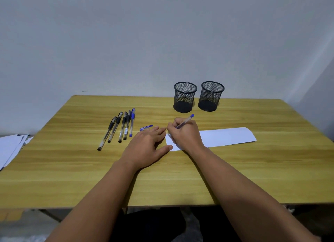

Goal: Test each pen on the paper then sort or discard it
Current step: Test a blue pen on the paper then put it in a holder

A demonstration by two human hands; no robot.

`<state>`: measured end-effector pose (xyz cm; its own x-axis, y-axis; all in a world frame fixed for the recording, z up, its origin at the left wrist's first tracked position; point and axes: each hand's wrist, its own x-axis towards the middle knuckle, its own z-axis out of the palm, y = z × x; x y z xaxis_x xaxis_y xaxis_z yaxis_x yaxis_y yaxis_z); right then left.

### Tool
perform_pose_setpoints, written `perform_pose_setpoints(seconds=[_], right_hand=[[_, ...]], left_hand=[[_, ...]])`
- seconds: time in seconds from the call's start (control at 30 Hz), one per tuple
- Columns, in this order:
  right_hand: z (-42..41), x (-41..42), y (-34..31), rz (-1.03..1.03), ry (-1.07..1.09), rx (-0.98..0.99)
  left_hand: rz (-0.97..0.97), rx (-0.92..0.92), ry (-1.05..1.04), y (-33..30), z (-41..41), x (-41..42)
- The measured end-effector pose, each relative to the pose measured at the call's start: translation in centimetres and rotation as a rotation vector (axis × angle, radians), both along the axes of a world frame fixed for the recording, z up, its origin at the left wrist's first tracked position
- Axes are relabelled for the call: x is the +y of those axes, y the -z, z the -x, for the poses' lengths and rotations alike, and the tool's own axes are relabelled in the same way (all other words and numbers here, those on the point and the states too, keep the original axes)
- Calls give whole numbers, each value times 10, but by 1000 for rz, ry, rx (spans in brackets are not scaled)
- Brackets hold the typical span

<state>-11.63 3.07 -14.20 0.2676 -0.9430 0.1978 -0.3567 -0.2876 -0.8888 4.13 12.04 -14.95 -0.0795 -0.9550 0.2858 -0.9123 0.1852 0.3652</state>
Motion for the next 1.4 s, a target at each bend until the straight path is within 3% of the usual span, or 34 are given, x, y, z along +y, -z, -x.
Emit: perform_pose_setpoints(seconds=[0.13, 0.57, 1.4], right_hand=[[3, 0, -1, -39, 28, -58], [1, -2, 3, 38, 11, 41], [1, 1, 1, 67, 122, 40]], left_hand=[[12, 2, -3, -1, 1, 1], [30, 3, 2, 0, 0, 1], [12, 13, -6, 0, 0, 0]])
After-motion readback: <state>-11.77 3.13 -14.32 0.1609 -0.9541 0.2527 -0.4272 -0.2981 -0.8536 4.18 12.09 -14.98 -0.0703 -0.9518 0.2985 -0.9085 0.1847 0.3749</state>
